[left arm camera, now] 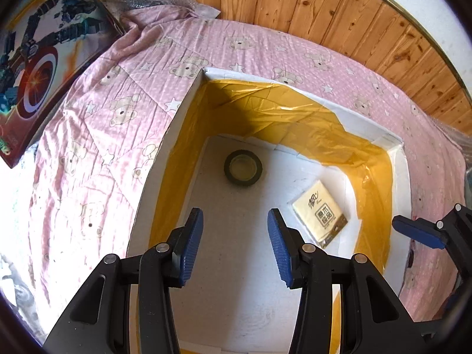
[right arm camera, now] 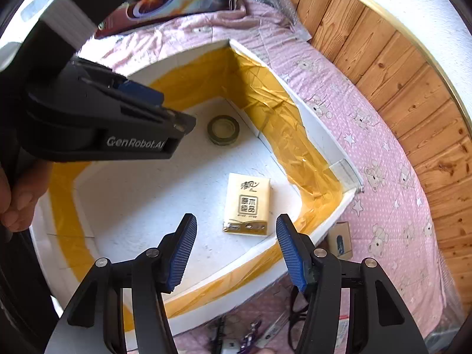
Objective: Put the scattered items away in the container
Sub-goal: 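Move both open tools back toward the scattered items beside the box, then grasp the purple action figure with the left tool while the right tool grasps the pink stapler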
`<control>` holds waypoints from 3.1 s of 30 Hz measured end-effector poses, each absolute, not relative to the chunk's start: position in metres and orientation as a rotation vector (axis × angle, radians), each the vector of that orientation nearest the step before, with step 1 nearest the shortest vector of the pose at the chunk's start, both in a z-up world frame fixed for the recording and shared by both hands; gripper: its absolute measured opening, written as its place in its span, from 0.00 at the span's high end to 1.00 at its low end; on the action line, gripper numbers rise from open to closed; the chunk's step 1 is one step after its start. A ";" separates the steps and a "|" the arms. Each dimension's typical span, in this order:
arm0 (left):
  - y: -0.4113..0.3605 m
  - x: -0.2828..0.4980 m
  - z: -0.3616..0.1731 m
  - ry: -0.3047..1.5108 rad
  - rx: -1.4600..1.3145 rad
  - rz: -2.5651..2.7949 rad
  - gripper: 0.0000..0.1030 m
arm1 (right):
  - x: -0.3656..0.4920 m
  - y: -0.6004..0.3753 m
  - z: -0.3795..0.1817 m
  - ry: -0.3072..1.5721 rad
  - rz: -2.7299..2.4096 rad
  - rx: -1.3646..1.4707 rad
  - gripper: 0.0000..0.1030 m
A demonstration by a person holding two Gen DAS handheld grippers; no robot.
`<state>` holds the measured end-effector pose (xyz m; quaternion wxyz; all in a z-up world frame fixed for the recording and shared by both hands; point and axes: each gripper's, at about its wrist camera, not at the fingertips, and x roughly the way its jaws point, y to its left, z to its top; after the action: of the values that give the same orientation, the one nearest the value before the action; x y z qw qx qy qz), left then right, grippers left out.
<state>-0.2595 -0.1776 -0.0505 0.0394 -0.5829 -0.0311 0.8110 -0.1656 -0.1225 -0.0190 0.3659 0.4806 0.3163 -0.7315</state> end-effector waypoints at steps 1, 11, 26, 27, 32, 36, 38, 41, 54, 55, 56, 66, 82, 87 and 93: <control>-0.179 -0.251 -0.046 -0.088 -1.778 2.493 0.53 | -0.159 -0.119 -0.014 0.794 -1.890 1.223 0.44; -0.178 -0.156 0.004 0.080 -1.530 2.597 0.53 | -0.093 -0.077 0.037 0.585 -2.053 1.017 0.36; -0.164 -0.017 0.058 0.016 -1.164 2.710 0.53 | 0.030 0.011 0.087 0.285 -2.136 0.655 0.30; -0.161 -0.009 0.058 0.015 -1.145 2.714 0.53 | 0.036 0.018 0.086 0.267 -2.137 0.639 0.28; -0.133 0.023 0.059 0.031 -1.053 2.713 0.53 | 0.063 0.052 0.077 0.199 -2.182 0.582 0.28; -0.107 0.041 0.055 0.037 -1.020 2.672 0.53 | 0.076 0.083 0.066 0.114 -2.218 0.574 0.28; -0.094 0.045 0.049 0.026 -1.030 2.638 0.52 | 0.080 0.098 0.059 0.063 -2.233 0.588 0.28; -0.072 0.048 0.037 0.015 -1.069 2.585 0.51 | 0.080 0.121 0.050 0.015 -2.275 0.606 0.28; -0.006 0.010 -0.019 0.005 -1.274 2.474 0.51 | 0.022 0.183 -0.003 -0.151 -2.418 0.854 0.28; -0.004 0.004 -0.025 -0.008 -1.299 2.457 0.51 | 0.018 0.185 -0.007 -0.157 -2.420 0.874 0.29; -0.001 -0.003 -0.031 -0.020 -1.317 2.443 0.51 | 0.015 0.187 -0.010 -0.162 -2.421 0.893 0.31; 0.023 -0.064 -0.073 -0.158 -1.446 2.404 0.51 | -0.024 0.188 -0.061 -0.235 -2.356 1.138 0.57; 0.041 -0.144 -0.139 -0.234 -1.611 2.346 0.51 | -0.079 0.147 -0.133 -0.154 -2.337 1.338 0.58; 0.054 -0.137 -0.137 -0.160 -1.535 2.349 0.75 | -0.082 0.137 -0.140 -0.067 -2.361 1.337 0.58; 0.040 -0.130 -0.130 -0.267 -1.506 2.347 0.83 | -0.085 0.162 -0.134 -0.202 -2.375 1.387 0.60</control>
<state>-0.1303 0.0403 -0.1304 0.1690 -0.5298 -0.0939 0.8258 -0.0850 0.1620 -0.1336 0.1907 0.4936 -0.0720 -0.8455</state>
